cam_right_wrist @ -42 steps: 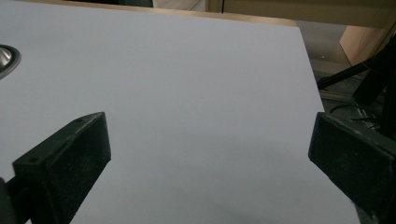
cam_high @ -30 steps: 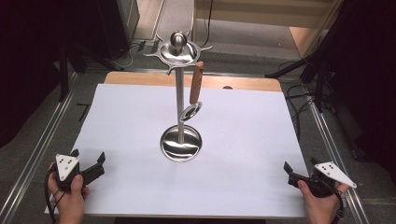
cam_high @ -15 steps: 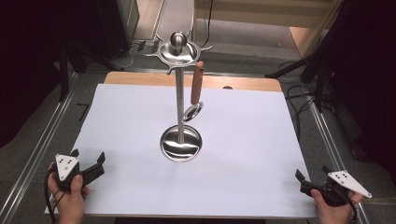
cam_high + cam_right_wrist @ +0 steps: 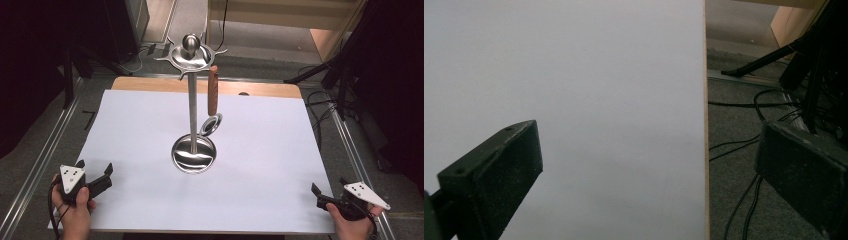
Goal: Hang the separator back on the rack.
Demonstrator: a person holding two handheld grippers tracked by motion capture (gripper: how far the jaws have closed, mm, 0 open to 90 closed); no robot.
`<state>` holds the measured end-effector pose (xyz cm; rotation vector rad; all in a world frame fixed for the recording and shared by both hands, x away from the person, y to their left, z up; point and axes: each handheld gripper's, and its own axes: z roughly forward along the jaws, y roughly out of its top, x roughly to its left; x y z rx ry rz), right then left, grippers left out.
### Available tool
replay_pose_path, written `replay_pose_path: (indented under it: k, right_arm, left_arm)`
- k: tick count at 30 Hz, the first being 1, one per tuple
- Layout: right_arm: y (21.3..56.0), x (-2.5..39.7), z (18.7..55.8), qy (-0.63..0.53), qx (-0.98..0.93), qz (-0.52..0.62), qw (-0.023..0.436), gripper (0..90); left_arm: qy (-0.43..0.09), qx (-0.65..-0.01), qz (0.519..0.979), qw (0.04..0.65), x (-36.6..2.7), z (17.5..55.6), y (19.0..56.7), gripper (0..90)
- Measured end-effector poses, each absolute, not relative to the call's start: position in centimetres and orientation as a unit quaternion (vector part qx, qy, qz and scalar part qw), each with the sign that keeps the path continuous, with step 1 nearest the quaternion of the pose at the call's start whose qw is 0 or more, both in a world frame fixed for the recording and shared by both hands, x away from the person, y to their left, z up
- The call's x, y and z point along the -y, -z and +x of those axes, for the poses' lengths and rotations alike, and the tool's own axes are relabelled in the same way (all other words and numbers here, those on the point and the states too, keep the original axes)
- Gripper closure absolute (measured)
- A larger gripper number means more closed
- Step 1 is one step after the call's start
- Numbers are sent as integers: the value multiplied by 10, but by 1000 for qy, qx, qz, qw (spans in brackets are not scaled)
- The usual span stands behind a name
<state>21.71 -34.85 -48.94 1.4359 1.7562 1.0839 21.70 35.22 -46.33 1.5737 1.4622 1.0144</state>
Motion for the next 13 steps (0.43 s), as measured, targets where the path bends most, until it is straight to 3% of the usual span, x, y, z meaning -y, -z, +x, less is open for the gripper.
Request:
replay_pose_path:
  k: [13]
  right_arm:
    - [491, 345, 219, -396, -674, 540, 313, 0]
  left_arm:
    - [-396, -571, 617, 370, -352, 218, 463, 142]
